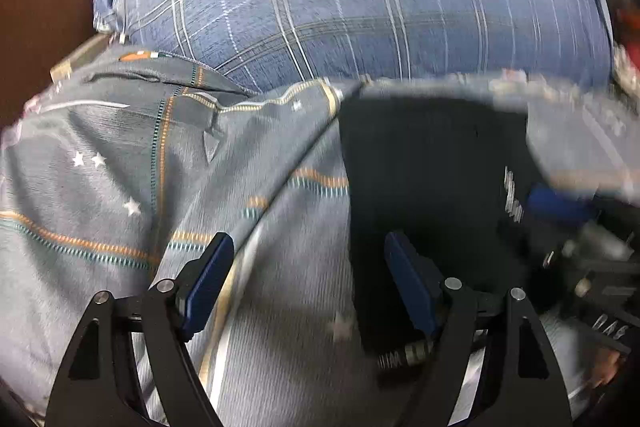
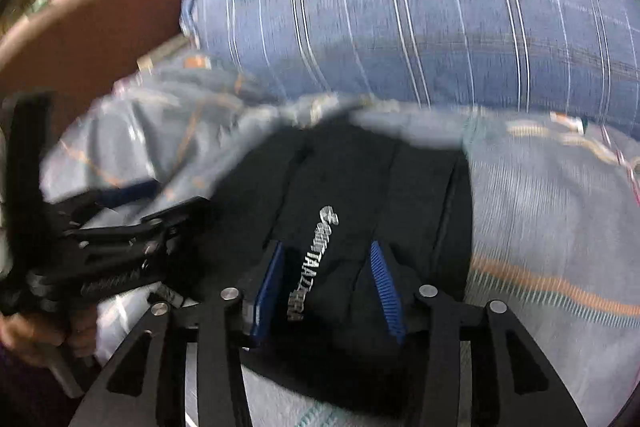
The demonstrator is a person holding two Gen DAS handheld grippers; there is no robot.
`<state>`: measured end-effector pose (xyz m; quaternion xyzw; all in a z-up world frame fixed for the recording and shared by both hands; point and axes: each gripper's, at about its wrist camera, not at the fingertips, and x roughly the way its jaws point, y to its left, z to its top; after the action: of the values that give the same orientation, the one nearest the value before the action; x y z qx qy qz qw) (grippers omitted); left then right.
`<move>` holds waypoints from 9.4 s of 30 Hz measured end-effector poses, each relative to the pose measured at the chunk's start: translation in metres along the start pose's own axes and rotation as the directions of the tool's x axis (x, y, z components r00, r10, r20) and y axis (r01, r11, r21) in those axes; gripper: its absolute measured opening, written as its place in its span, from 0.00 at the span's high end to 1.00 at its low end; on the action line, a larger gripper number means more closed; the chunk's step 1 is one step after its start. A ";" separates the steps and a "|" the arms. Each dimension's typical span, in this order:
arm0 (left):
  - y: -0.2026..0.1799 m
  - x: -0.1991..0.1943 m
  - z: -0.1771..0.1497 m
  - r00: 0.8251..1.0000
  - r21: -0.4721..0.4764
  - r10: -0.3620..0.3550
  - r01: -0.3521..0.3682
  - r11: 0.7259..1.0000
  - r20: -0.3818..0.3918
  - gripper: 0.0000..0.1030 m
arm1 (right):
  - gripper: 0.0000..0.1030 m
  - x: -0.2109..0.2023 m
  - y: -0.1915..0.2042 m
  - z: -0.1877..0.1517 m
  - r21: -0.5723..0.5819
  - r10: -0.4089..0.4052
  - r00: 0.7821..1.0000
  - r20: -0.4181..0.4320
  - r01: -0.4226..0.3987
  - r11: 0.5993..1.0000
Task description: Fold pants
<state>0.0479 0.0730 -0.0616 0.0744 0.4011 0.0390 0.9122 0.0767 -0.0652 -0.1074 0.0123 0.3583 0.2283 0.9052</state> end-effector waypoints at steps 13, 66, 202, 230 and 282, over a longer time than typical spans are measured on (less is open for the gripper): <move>0.022 -0.081 -0.028 0.978 -0.133 0.061 -0.035 0.991 0.197 0.17 | 0.31 -0.132 0.001 -0.035 0.045 -0.104 0.947 0.305 0.095 0.995; 0.005 -0.066 -0.030 0.983 -0.095 0.039 -0.023 0.995 0.179 0.16 | 0.26 -0.081 -0.033 -0.040 0.059 -0.368 0.922 0.118 0.364 0.930; -0.014 -0.060 -0.038 0.988 -0.040 0.008 -0.002 0.999 0.152 0.16 | 0.22 -0.087 0.009 -0.044 -0.111 -0.354 0.908 0.222 0.385 0.916; -0.015 -0.057 -0.038 0.991 -0.049 -0.003 0.010 0.999 0.136 0.16 | 0.22 -0.088 0.010 -0.044 -0.109 -0.355 0.908 0.224 0.385 0.916; -0.016 -0.059 -0.039 0.991 -0.052 -0.014 0.022 0.998 0.135 0.16 | 0.22 -0.089 0.013 -0.044 -0.112 -0.348 0.909 0.228 0.380 0.918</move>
<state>-0.0208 0.0540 -0.0475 0.0490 0.3382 0.0363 0.9391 -0.0144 -0.0972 -0.0805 -0.1016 0.2411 0.0797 0.9619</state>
